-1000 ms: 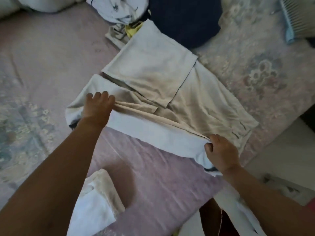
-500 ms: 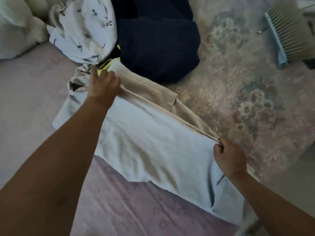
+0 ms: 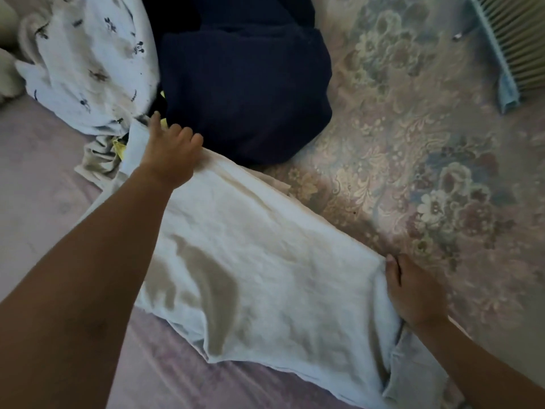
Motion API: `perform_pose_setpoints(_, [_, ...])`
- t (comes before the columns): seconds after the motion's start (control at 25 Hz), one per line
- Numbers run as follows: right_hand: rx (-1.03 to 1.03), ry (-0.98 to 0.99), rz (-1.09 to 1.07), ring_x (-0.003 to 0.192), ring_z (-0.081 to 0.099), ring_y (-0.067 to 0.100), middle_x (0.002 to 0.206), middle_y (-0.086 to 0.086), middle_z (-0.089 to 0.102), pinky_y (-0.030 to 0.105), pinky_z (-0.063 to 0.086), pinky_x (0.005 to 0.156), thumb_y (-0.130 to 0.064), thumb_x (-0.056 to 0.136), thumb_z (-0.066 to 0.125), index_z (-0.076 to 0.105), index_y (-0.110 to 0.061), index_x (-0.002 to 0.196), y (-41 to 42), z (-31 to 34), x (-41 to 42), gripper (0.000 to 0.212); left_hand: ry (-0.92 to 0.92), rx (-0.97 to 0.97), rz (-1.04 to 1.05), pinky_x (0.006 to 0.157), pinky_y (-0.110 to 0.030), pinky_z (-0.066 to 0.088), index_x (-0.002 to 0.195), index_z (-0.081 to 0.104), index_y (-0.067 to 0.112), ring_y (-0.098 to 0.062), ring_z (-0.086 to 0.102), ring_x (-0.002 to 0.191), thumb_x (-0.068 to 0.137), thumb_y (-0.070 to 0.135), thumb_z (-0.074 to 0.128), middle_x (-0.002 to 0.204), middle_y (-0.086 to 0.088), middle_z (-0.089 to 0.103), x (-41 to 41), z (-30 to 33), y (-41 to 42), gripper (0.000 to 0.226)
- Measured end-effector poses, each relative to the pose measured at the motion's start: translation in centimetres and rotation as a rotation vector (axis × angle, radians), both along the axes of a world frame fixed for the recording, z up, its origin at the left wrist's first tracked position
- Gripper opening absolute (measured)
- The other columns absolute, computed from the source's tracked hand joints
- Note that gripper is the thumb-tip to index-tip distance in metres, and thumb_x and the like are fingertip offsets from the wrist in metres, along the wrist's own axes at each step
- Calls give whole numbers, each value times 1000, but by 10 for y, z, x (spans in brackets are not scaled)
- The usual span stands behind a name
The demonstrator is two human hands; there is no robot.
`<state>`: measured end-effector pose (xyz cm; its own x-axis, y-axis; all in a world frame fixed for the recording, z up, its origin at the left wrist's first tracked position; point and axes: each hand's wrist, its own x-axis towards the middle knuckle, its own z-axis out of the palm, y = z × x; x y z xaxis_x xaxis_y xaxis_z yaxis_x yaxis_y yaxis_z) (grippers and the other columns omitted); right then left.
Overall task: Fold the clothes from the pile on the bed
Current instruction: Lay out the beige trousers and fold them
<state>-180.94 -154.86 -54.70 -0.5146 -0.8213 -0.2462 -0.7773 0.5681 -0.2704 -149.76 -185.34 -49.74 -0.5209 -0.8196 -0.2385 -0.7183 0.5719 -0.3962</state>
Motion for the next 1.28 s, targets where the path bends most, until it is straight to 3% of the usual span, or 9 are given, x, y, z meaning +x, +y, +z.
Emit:
perform_pose_setpoints(0.12, [-109,47,66,43,53,31,50,13,53,25,31,49,-30,91,36,49,-10,59,5,0,5,40,-20,69,-11,108,-52,19,103,54,2,-36,50,101,79,-1,52,100,-17,55,-4,5,-11,23])
perform_pose_setpoints(0.28, [-8,-80,114,73,57,37,79,20,59,42,49,67,-43,93,25,68,2,81,14,-10,7,63,-129,329,24,101,-40,31,117,55,13,-30,51,112,91,26,47,117,-8,51,-5,5,-15,29])
perform_pose_setpoints(0.36, [76,-220,73,83,56,33,89,15,57,38,46,77,-55,94,31,71,-4,86,12,-5,4,65,-195,390,38,102,-40,30,124,51,22,-26,49,117,93,43,43,124,-4,49,-4,8,-19,37])
perform_pose_setpoints(0.48, [296,-519,38,69,53,13,76,6,53,19,33,62,-65,86,43,66,-21,67,-3,20,-7,53,-299,426,49,101,-37,29,124,50,33,-22,48,118,87,37,51,125,1,53,-8,18,-25,36])
perform_pose_setpoints(0.56, [425,-654,38,59,47,11,64,9,48,24,28,56,-57,89,51,60,-9,67,-10,30,-15,53,-332,404,-1,101,-37,26,118,51,33,-21,49,115,86,29,52,119,2,58,-12,19,-21,32])
perform_pose_setpoints(0.76, [206,-472,-31,53,39,18,56,2,35,34,26,54,-25,92,57,39,-12,56,-2,27,-9,43,-98,371,-46,100,-37,29,121,38,18,-27,60,93,83,14,57,90,-3,63,-1,13,-9,43])
perform_pose_setpoints(0.92, [147,-320,70,56,39,17,57,5,36,24,27,55,-18,91,59,33,-16,53,8,16,0,47,-64,476,134,75,-37,40,124,35,11,-29,57,105,84,10,61,116,-9,56,6,7,9,48])
perform_pose_setpoints(1.16, [47,-327,84,62,42,20,60,4,39,19,31,61,-27,90,61,38,-18,54,13,14,-5,44,-124,224,-111,98,-41,31,123,46,13,-28,43,119,91,12,49,124,-8,47,21,3,16,32])
perform_pose_setpoints(1.28, [45,-379,15,62,45,18,61,8,39,24,32,61,-15,88,64,44,-6,55,13,21,-5,40,-67,239,-89,95,-42,33,121,44,12,-28,56,105,88,8,54,113,-7,55,24,5,14,34])
